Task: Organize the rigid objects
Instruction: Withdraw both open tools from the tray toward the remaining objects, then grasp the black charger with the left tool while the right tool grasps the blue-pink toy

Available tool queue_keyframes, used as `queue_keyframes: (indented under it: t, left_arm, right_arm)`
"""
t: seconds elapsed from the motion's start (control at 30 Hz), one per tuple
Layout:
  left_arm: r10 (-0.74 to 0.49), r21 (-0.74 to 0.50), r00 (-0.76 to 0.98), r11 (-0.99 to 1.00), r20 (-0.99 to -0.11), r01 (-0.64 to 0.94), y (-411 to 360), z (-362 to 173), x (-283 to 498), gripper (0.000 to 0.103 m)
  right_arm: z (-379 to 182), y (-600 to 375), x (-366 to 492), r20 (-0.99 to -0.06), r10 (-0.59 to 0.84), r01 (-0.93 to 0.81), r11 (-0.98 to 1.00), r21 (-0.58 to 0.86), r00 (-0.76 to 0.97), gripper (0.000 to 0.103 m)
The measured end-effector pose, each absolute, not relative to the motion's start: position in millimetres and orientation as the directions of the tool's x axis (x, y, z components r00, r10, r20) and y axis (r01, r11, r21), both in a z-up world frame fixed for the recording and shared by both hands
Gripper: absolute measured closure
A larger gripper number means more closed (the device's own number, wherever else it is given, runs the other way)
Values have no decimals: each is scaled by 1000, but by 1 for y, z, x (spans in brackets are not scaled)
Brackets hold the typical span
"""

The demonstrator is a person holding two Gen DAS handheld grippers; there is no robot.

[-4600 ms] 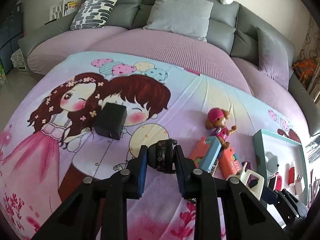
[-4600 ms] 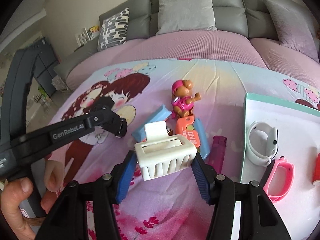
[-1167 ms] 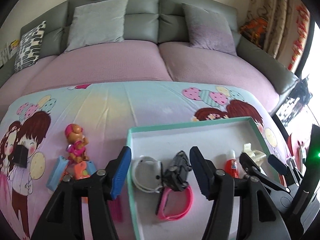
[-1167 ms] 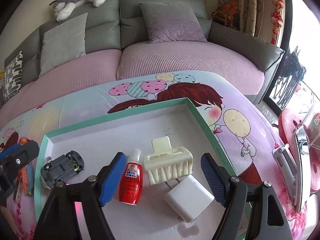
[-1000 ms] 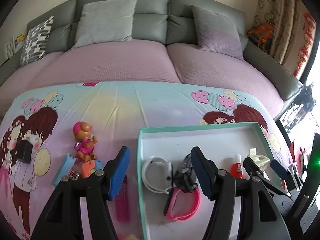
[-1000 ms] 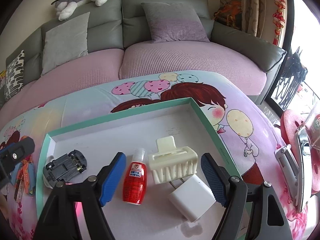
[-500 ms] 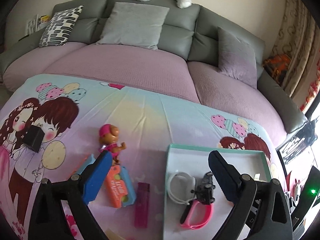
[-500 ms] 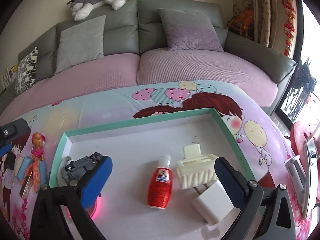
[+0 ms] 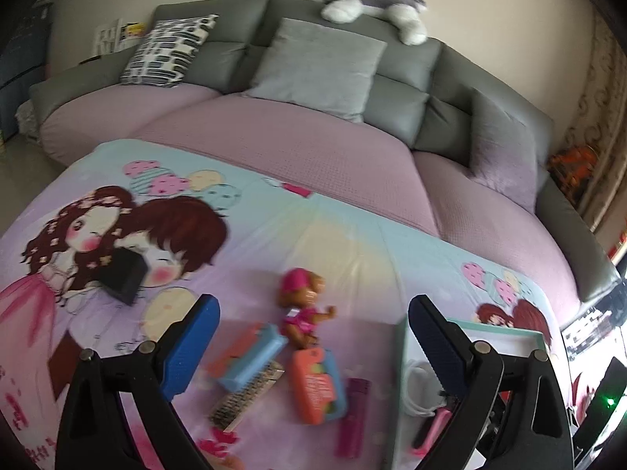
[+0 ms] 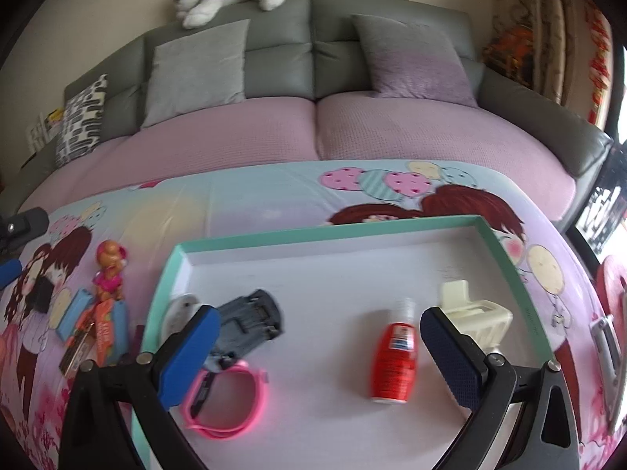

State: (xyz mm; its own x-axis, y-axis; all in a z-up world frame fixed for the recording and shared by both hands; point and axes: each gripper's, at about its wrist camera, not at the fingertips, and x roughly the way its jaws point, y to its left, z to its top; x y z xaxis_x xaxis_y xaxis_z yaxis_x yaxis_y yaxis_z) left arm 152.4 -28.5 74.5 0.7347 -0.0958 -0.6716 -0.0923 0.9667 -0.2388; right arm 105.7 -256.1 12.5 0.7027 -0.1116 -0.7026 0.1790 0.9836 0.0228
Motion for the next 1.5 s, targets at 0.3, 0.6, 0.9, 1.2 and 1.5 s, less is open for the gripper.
queue_keyframes:
  t: [0.3, 0.6, 0.9, 1.2, 1.5]
  left_arm:
    - [70, -173, 728, 952, -682, -253, 39, 71, 152, 6]
    - [103, -260, 708, 885, -699, -386, 108, 53, 143, 6]
    - [110, -278, 686, 859, -720, -429, 137, 34, 145, 6]
    - [57, -303, 666, 859, -744, -412, 152, 16, 155, 6]
    - [48, -201, 608, 921, -792, -335, 159, 4, 176, 6]
  right_arm:
    - [14, -212, 111, -680, 23, 63, 993, 101, 733, 0]
    - [21, -170, 114, -651, 111, -31, 991, 133, 751, 0]
    - [17, -113, 126, -682, 221, -158, 975, 154, 698, 0]
    - [0, -59, 148, -737, 271, -228, 960, 162, 619, 16]
    - [-20, -44, 164, -773, 330, -213, 944, 254, 542, 35]
